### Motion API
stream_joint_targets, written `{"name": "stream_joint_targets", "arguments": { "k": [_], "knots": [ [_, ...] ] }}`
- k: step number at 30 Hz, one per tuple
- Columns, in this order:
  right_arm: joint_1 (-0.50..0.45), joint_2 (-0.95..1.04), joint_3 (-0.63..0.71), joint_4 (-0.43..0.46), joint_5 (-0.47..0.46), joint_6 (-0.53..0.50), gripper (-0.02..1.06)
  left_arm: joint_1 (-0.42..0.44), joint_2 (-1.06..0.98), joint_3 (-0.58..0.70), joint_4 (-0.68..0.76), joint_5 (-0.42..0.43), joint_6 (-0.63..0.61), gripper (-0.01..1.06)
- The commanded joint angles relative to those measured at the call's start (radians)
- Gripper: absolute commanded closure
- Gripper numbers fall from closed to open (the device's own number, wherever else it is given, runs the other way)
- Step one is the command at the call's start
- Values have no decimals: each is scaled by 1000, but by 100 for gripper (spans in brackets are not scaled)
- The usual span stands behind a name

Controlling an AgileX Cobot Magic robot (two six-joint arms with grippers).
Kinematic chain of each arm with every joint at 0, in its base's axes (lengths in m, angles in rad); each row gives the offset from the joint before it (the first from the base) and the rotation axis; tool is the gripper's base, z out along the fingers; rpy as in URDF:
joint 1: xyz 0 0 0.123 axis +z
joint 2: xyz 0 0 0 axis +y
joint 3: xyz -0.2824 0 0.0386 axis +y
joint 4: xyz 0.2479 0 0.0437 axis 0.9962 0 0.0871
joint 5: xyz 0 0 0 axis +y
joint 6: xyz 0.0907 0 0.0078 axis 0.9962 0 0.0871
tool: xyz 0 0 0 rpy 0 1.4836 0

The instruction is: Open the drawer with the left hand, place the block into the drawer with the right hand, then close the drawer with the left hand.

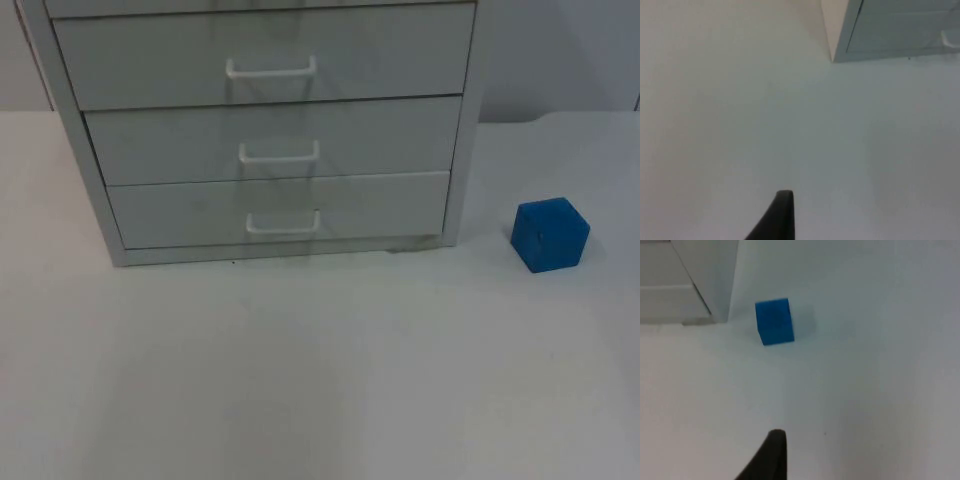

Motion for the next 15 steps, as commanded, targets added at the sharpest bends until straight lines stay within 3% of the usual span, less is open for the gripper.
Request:
{"name": "stream_joint_targets", "arguments": {
  "k": [1,15],
  "knots": [
    [0,53,-5,-16,-17,-6,-1,5,59,-14,-14,-30,1,0],
    [0,199,-5,-10,-20,-6,-1,5,261,-18,-44,-90,96,0]
  ]
}}
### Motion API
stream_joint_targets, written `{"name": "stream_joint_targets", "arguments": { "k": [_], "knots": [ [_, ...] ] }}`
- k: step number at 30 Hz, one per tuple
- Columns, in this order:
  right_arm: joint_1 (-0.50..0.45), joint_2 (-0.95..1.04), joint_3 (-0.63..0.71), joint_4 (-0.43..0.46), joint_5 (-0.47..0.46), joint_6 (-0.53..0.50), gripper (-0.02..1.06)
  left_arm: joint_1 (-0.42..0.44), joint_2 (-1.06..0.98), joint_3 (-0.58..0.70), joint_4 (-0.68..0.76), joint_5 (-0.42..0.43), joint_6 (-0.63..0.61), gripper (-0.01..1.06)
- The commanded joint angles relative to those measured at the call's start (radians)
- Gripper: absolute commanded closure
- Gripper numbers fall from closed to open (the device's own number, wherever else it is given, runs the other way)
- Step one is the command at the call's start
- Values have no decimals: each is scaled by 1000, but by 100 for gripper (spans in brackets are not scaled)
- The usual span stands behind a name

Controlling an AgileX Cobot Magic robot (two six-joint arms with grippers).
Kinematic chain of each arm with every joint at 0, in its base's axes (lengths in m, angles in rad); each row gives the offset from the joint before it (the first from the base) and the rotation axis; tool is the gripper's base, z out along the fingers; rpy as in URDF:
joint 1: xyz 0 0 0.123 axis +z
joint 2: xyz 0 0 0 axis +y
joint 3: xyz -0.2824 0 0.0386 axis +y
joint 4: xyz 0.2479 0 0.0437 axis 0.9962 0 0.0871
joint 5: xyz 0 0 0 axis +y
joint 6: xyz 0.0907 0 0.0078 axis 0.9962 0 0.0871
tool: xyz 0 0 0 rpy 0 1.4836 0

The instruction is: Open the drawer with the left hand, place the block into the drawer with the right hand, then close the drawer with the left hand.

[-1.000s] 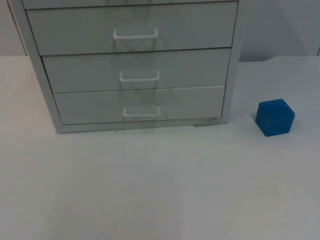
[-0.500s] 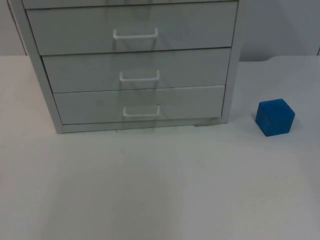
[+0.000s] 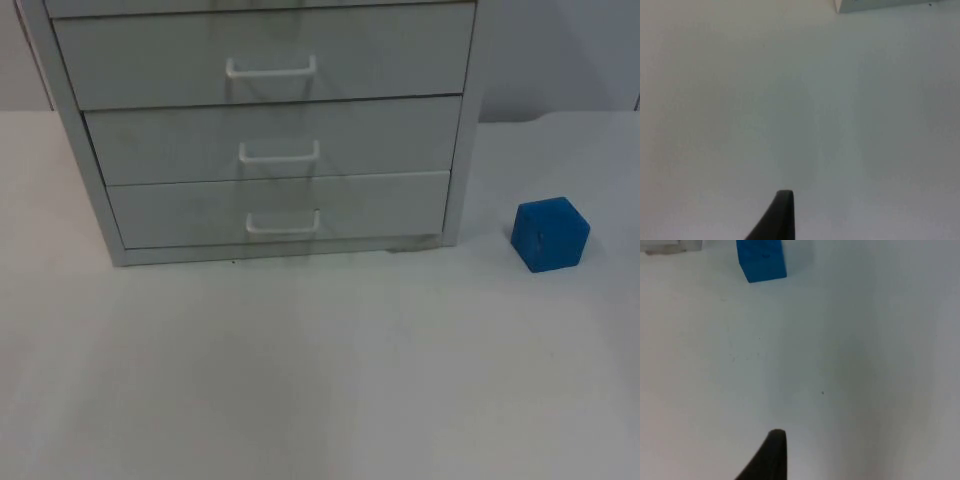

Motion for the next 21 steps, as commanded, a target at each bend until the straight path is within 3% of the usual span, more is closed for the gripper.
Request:
{"name": "stream_joint_targets", "arguments": {
  "k": [1,5,9,14,15,17,21],
  "knots": [
    [0,-3,-5,5,-8,-6,-1,5,13,-15,-29,-9,28,0],
    [0,-1,-5,5,-4,-6,-1,5,36,-59,-84,12,90,1],
    [0,-1,-5,5,-2,1,-1,5,68,-96,-181,46,174,12],
    [0,-1,-5,20,-2,1,-1,5,139,-105,-329,51,360,51],
    [0,-1,-5,20,-2,1,-1,5,139,-105,-329,51,360,51],
    [0,-1,-5,20,0,1,-1,5,182,-108,-453,51,488,60],
    [0,-1,-5,22,3,1,-1,-36,243,-143,-551,55,580,59]
  ]
}}
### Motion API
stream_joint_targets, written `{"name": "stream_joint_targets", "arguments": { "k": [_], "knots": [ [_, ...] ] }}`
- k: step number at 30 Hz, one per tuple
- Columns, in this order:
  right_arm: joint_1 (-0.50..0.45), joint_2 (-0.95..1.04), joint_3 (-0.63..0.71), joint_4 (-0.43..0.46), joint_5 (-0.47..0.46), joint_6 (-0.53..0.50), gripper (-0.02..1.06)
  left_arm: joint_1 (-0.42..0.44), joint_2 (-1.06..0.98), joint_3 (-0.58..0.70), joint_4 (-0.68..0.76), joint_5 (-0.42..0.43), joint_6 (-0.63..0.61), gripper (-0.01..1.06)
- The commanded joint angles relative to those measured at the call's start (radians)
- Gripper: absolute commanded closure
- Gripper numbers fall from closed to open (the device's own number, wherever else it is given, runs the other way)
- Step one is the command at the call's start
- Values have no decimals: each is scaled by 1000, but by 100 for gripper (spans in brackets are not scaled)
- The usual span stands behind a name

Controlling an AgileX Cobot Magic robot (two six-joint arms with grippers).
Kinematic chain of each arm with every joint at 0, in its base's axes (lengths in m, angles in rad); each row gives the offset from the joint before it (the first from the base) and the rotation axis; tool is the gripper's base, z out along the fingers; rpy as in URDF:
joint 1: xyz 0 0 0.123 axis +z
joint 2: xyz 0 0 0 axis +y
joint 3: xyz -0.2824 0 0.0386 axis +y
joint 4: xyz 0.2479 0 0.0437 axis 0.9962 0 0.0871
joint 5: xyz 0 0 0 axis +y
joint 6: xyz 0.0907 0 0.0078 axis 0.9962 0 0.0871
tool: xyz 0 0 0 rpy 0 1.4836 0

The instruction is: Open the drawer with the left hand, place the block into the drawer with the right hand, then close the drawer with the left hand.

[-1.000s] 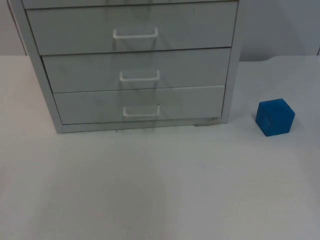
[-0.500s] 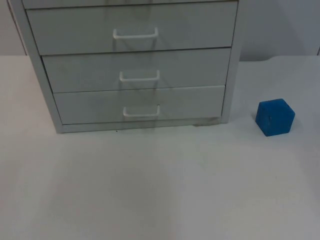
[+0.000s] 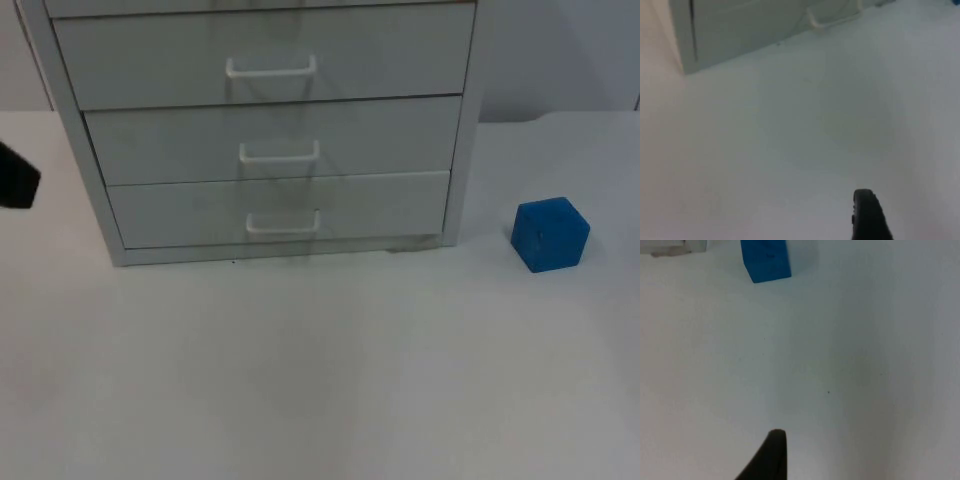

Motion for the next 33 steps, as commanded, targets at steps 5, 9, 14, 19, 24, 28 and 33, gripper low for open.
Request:
{"name": "stream_joint_targets", "arguments": {
  "k": [5,9,14,19,24,28,33],
  "knots": [
    [0,-3,-5,5,3,1,-1,-175,119,-120,-24,-36,59,59],
    [0,-3,-5,5,-1,1,-1,-338,221,-213,93,-84,25,60],
    [0,-3,-5,5,-1,1,-1,-524,350,-311,304,-134,-83,63],
    [0,-3,-5,3,-1,1,-1,-667,478,-378,512,-183,-162,65],
    [0,-3,-5,3,-1,1,-1,-761,626,-405,803,-221,-301,65],
    [0,-3,-5,3,-1,1,-1,-786,719,-405,1015,-261,-393,65],
    [0,-3,-5,3,1,1,-1,-785,806,-405,1276,-335,-521,65]
  ]
}}
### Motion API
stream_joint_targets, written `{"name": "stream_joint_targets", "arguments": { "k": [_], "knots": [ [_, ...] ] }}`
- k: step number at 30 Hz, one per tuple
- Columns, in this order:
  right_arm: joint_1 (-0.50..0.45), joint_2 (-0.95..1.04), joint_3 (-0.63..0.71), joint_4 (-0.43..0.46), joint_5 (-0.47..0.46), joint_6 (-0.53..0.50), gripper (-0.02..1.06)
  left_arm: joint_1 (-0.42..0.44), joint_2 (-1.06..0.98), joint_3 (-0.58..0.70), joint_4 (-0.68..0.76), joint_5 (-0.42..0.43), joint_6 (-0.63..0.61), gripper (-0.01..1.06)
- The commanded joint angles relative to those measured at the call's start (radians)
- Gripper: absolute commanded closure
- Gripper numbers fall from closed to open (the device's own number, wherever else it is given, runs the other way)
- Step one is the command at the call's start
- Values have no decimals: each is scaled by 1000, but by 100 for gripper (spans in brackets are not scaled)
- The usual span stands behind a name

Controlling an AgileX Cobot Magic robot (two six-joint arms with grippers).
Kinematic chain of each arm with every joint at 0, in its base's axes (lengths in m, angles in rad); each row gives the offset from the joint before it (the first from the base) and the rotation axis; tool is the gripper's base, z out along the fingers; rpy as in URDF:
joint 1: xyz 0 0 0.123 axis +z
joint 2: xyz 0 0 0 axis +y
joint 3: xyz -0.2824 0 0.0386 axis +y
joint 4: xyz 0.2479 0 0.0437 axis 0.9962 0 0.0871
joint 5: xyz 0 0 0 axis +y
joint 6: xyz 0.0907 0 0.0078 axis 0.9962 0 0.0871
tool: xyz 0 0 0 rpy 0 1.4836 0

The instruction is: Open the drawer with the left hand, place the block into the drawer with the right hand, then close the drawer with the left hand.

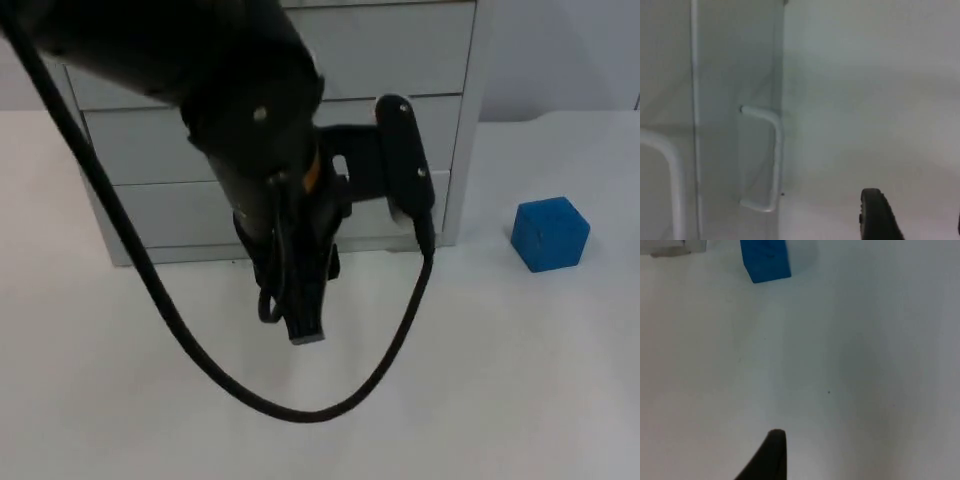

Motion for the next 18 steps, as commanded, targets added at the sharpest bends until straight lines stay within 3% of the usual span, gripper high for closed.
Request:
{"name": "stream_joint_targets", "arguments": {
  "k": [1,4,8,12,18],
  "knots": [
    [0,-3,-5,3,1,-4,-1,-2,21,-7,135,-40,-78,65],
    [0,-3,-5,3,1,-4,-1,-2,73,-7,381,-65,-234,65],
    [0,-3,-5,3,1,-4,-1,-2,106,-7,527,-81,-346,65],
    [0,-3,-5,3,-3,-4,-1,8,153,-26,619,-79,-424,65],
    [0,-3,-5,3,-8,-4,-1,49,205,-53,623,-79,-452,65]
  ]
}}
